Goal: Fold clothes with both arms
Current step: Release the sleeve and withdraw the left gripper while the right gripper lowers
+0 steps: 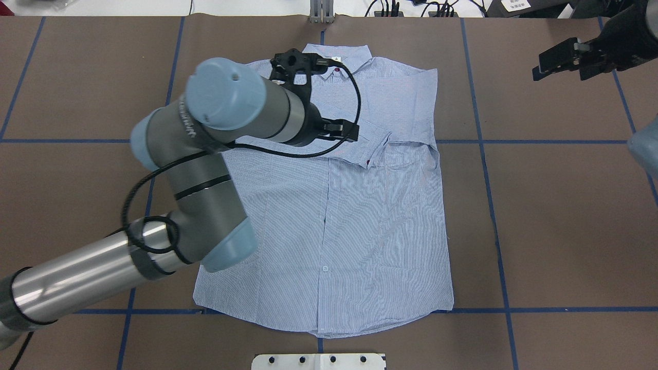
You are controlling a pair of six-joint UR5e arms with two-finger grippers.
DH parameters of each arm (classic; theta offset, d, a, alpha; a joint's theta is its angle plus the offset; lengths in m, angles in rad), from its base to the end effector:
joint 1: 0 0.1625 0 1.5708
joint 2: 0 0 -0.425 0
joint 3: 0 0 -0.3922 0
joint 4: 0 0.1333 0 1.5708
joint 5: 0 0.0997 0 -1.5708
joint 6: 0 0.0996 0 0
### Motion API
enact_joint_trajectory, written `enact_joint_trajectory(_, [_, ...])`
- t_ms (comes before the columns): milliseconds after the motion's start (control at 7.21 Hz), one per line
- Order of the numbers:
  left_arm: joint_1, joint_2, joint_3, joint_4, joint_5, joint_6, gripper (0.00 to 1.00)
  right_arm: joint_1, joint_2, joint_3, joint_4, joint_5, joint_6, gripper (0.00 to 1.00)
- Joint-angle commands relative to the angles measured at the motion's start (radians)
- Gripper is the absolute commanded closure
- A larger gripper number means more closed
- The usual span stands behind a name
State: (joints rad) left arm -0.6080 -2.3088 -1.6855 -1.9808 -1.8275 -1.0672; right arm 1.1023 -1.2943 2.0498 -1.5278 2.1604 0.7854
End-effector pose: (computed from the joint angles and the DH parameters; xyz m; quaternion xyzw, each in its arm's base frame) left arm 0.4850 -0.4691 0.1158 0.2211 0.5518 0.0337 0.8034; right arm -0.1700 -0.5084 0.2888 0.1442 -0.4350 0.0276 0.8884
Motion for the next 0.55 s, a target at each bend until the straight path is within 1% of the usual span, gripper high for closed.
enact_joint_trajectory(0, [-0.062, 0.153, -0.167, 0.007, -0.071, 0.049, 0.00, -0.245, -0.006, 0.129, -0.002, -0.203, 0.308, 0.00])
enact_joint_trajectory(139, [-0.073, 0.277, -0.260, 0.007, -0.067, 0.050, 0.00, -0.340, -0.020, 0.183, -0.002, -0.247, 0.434, 0.00])
enact_joint_trajectory(277, [-0.073, 0.422, -0.367, 0.005, -0.064, 0.052, 0.00, -0.414, -0.031, 0.232, -0.002, -0.266, 0.513, 0.00])
enact_joint_trajectory(416, [-0.073, 0.516, -0.443, 0.003, -0.062, 0.056, 0.00, -0.497, -0.045, 0.240, -0.003, -0.331, 0.593, 0.00])
